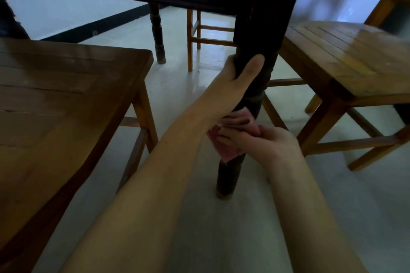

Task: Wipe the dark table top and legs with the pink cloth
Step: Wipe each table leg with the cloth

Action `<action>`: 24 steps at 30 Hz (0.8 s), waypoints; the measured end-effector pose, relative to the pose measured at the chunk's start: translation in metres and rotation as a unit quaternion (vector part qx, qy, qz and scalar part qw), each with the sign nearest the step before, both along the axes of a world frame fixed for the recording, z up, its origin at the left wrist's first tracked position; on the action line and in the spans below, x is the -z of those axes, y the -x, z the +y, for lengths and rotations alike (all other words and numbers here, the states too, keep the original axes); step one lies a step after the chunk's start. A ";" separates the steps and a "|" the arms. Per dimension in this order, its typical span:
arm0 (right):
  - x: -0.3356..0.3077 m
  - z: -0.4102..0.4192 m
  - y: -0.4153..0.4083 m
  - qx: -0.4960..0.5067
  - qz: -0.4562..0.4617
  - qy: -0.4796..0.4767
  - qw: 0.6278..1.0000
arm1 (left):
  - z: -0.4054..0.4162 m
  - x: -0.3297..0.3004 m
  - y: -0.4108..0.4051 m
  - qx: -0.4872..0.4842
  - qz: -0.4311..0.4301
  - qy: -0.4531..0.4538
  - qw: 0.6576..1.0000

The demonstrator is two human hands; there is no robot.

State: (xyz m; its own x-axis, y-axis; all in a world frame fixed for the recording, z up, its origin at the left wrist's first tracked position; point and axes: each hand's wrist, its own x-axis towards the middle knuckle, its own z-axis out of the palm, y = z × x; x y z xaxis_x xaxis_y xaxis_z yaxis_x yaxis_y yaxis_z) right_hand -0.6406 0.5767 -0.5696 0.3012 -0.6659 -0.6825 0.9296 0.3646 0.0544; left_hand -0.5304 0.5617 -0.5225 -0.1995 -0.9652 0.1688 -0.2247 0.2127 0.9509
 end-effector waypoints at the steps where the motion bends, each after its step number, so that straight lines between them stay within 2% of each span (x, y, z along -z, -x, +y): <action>1: -0.014 -0.001 -0.003 -0.006 -0.009 -0.017 1.000 | 0.000 0.001 0.000 0.003 -0.001 -0.004 1.000; 3: -0.010 0.000 -0.008 -0.005 -0.030 -0.052 0.998 | 0.005 -0.002 0.001 0.009 -0.008 -0.007 1.000; 5: 0.015 0.000 -0.014 -0.019 -0.078 -0.029 0.996 | 0.006 -0.003 0.000 0.007 -0.001 -0.013 1.000; 7: 0.039 0.007 -0.014 -0.045 -0.069 -0.027 0.996 | 0.008 -0.005 0.001 0.007 0.001 -0.020 1.000; 8: 0.041 0.011 -0.012 -0.046 -0.033 -0.037 0.998 | 0.009 -0.005 0.001 0.005 0.003 -0.023 1.000; 11: 0.027 0.034 0.001 -0.023 0.203 0.015 0.979 | 0.009 -0.004 0.002 0.000 0.003 -0.018 1.000; 12: 0.024 0.040 0.006 0.015 0.291 0.063 0.954 | 0.009 -0.004 0.002 -0.003 0.005 -0.017 1.000; 14: 0.019 0.056 -0.007 0.049 0.502 0.178 0.845 | 0.008 -0.003 0.003 -0.004 0.014 -0.019 1.000; 15: 0.020 0.055 -0.024 0.047 0.559 0.233 0.795 | 0.007 -0.003 0.003 -0.004 0.015 -0.016 1.000; 17: 0.033 0.040 -0.052 0.039 0.623 0.269 0.734 | 0.006 -0.002 0.004 -0.006 0.010 -0.014 1.000; 20: 0.045 0.014 -0.058 0.171 0.631 0.317 0.687 | 0.003 0.001 0.006 -0.015 0.005 -0.007 1.000; 22: 0.056 -0.003 -0.049 0.175 0.614 0.329 0.696 | 0.001 0.003 0.006 -0.020 0.009 -0.004 1.000; 24: 0.060 -0.003 -0.056 0.114 0.588 0.292 0.745 | -0.001 0.004 0.005 -0.020 0.014 -0.004 1.000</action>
